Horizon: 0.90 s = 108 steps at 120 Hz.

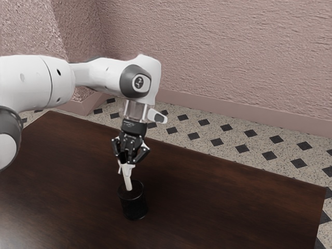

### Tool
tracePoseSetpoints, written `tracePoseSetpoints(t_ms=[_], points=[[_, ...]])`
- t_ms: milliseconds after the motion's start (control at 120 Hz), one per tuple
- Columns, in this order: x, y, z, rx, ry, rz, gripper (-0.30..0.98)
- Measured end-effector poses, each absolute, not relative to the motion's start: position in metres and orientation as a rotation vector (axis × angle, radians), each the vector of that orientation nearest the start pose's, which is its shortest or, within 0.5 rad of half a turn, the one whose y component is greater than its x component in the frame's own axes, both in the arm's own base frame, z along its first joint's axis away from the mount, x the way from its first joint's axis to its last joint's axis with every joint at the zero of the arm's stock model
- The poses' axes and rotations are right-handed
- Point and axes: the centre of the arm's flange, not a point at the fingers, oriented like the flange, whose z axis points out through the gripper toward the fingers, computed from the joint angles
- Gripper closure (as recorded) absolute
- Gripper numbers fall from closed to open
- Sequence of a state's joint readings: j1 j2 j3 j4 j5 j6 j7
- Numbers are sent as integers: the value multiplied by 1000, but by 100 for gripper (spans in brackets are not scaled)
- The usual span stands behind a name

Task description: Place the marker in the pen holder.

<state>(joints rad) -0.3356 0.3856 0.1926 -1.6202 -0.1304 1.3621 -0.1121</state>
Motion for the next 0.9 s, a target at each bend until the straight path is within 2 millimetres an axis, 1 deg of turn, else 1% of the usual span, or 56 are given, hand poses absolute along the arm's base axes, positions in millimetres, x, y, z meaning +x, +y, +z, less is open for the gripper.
tracePoseSetpoints(t_ms=[100,433,625,733,900], points=[[577,-112,368,-2962,5,966,77],[578,-121,369,-2977,-1,943,79],[564,-115,360,-2962,-28,1009,79],[562,-114,356,-2959,-37,1022,79],[564,-117,343,-2957,-47,1046,79]])
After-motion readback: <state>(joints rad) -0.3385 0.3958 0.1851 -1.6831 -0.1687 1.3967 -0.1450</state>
